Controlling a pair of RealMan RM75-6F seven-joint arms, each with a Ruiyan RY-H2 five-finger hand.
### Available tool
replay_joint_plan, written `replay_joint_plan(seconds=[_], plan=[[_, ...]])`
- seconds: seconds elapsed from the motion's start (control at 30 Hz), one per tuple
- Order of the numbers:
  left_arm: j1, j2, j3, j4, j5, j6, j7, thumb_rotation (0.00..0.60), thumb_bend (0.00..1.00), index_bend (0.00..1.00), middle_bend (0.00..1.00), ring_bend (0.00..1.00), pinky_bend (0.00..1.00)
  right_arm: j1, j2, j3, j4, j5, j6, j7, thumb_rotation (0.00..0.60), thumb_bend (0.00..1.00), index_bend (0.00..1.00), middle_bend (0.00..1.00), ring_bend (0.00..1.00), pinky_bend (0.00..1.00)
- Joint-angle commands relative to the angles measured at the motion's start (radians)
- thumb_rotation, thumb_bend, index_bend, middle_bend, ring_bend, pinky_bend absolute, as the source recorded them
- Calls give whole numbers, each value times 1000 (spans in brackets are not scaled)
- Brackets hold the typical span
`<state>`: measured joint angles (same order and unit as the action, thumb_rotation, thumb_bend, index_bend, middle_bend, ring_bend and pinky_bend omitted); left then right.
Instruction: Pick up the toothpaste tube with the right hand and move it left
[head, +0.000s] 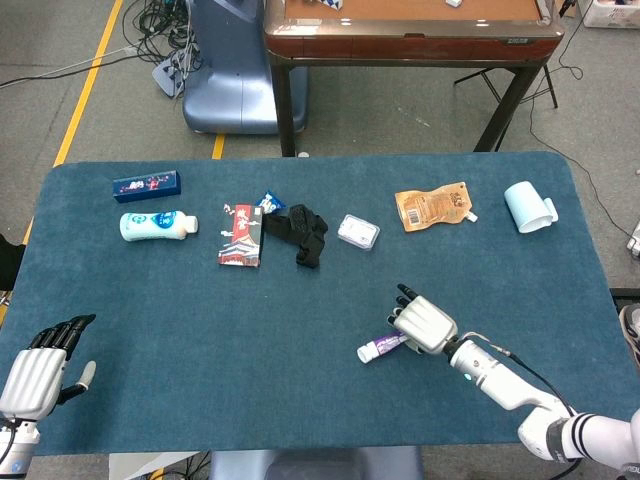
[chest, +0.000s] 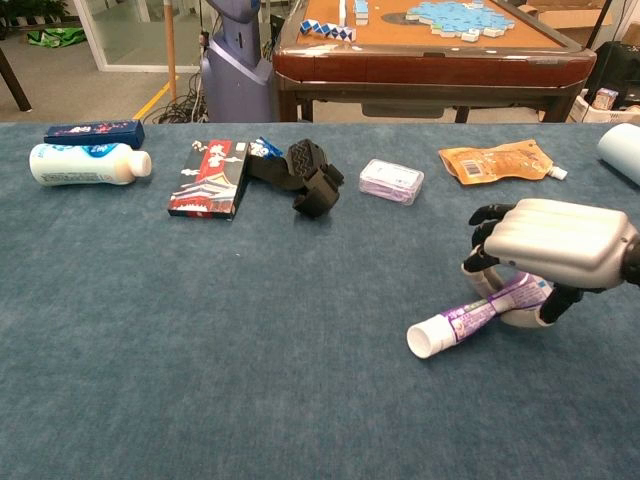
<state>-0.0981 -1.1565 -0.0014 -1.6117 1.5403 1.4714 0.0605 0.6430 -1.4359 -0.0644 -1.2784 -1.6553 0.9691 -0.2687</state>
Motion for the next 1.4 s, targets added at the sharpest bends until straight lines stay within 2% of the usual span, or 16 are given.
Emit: replay_joint_plan(seconds=[0.03, 0.27, 0.33, 0.4, 0.67, 1.07, 1.4], plan=[[-1, 1, -1, -1, 0, -1, 1, 600, 376, 116, 163, 171, 182, -18, 23, 8, 5, 24, 13, -7, 600, 388, 540, 531, 296, 107], [-10, -6, -2, -2, 5, -11, 5, 600, 376, 116, 163, 171, 182, -40, 73, 4, -32, 64, 1, -36, 600, 388, 539, 519, 300, 107], [-11, -8, -3, -3, 7, -10, 6, 600, 376, 116, 163, 171, 181, -39, 82, 3, -56, 70, -9, -53, 600, 388, 516, 485, 301, 107], [-10, -8, -3, -5, 8, -7, 7, 600, 375, 116, 163, 171, 181, -38, 84, 4, -77, 70, -12, -69, 600, 388, 452, 441, 291, 107], [2, 5, 1, -11, 6, 7, 5, 600, 376, 116, 163, 171, 180, -31, 68, 9, -107, 88, -41, -115, 600, 388, 355, 404, 272, 107], [8, 6, 4, -9, 9, 12, -2, 600, 376, 116, 163, 169, 180, -32, 54, 3, -86, 89, -47, -132, 600, 390, 358, 420, 272, 107], [9, 4, 5, -4, 14, 12, -5, 600, 376, 116, 163, 167, 180, -39, 47, -2, -67, 103, -58, -153, 600, 398, 441, 468, 280, 107]])
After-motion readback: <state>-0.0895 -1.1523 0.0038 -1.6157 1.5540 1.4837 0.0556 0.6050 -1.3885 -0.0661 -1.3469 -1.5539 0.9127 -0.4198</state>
